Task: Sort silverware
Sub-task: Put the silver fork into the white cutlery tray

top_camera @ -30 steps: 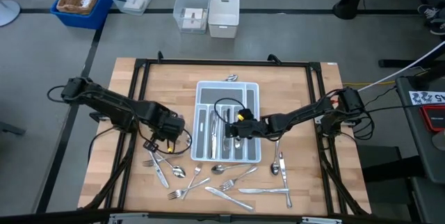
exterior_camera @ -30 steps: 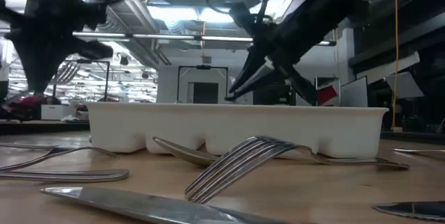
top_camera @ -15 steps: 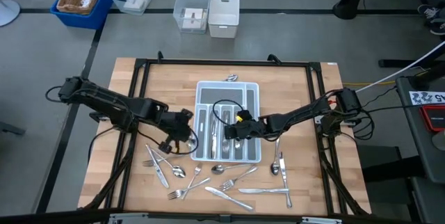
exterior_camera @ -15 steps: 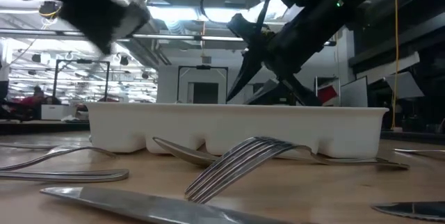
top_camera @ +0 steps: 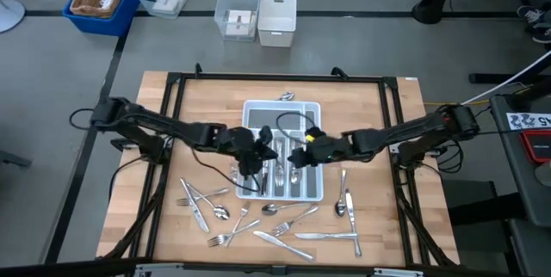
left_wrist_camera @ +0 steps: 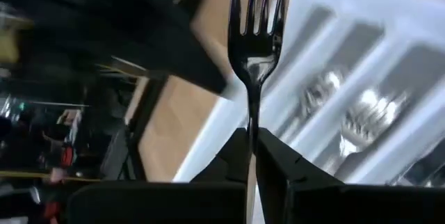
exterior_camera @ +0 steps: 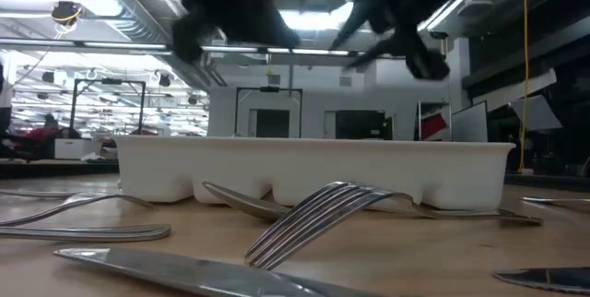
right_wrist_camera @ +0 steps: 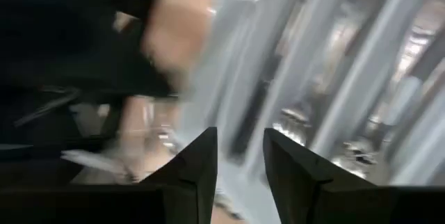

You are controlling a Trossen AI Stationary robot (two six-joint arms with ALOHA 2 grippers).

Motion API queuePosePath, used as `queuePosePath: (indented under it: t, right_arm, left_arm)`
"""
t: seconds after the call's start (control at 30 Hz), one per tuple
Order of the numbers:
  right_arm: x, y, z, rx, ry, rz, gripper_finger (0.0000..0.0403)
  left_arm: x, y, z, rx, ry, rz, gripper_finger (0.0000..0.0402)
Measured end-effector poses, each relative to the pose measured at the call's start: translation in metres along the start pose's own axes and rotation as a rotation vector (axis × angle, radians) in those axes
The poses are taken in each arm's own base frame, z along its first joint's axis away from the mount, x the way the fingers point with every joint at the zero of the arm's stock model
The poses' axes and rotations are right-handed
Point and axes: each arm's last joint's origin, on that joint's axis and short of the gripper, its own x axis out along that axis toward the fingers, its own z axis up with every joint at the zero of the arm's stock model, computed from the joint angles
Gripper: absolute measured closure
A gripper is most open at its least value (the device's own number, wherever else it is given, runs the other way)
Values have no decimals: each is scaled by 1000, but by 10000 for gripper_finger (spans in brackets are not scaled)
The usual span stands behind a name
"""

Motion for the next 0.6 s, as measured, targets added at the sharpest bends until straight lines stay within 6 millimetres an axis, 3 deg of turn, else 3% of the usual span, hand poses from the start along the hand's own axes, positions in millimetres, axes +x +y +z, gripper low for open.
queuePosePath:
  t: [0.3, 0.6]
  right_arm:
    - [-44, 6, -1, 112, 190, 50, 284]
    - [-61, -16, -41, 272, 335, -278, 284]
  left_arm:
    - [59, -38, -23, 349, 81, -159, 393]
    - [80, -57, -29, 474, 86, -213, 391]
